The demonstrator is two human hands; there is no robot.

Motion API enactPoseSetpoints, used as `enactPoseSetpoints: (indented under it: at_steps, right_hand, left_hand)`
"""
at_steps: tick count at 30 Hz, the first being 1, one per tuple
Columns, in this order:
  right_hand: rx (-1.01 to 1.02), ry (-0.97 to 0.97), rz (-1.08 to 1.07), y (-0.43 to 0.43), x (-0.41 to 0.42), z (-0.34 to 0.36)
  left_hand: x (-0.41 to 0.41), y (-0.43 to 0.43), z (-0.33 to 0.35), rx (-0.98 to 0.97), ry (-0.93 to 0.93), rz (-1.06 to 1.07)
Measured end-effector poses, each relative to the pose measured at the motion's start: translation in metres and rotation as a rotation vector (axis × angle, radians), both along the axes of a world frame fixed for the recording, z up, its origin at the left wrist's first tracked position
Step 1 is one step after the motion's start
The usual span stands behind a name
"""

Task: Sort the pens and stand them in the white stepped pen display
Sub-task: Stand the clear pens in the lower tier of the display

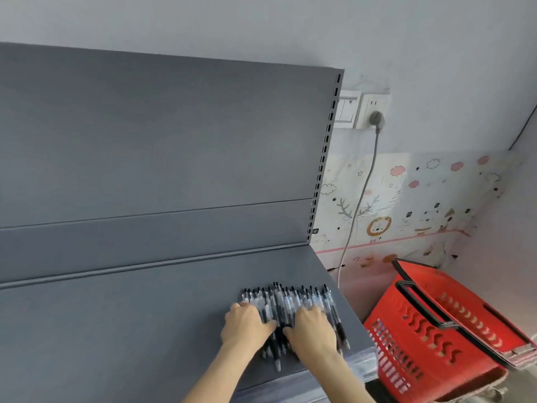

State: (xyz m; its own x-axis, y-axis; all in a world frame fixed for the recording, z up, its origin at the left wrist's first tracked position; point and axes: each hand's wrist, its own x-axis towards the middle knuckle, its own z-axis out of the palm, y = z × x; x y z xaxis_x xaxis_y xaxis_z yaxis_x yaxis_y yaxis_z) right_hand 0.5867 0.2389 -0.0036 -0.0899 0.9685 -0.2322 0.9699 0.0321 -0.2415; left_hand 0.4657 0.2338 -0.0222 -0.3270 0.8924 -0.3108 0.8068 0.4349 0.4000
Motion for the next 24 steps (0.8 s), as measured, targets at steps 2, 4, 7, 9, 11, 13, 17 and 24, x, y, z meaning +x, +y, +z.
enactPoseSetpoints:
  at_steps: [2, 4, 7, 9, 11, 13, 17, 24]
  right_hand:
    - [-0.031, 0.038, 0.029, 0.004, -0.001, -0.001]
    - [-0.034, 0.078, 0.054, 0.007, 0.001, -0.004]
    - [-0.03, 0.156, 0.05, 0.013, 0.005, -0.009]
    - [-0.017, 0.219, 0.03, 0.018, 0.007, -0.008]
    - [-0.025, 0.268, 0.018, 0.02, 0.01, -0.007]
    - [-0.03, 0.347, 0.015, 0.023, 0.013, -0.006]
    - [-0.06, 0.565, 0.031, 0.026, 0.018, -0.005]
    - [-0.281, 0.914, 0.02, 0.025, 0.012, 0.0]
  left_hand:
    - [0.002, 0.002, 0.001, -0.017, 0.006, 0.024]
    - [0.0, 0.001, 0.002, -0.026, 0.019, 0.026]
    - [-0.008, -0.001, 0.002, -0.045, -0.029, 0.017]
    - [-0.015, -0.001, 0.003, -0.018, -0.098, 0.028]
    - [-0.02, -0.002, 0.006, 0.0, -0.125, 0.059]
    - [-0.022, -0.005, 0.007, -0.003, -0.111, 0.093]
    - [-0.032, -0.009, 0.003, 0.033, -0.067, 0.137]
    - [-0.063, -0.026, 0.008, 0.24, -0.499, 0.354]
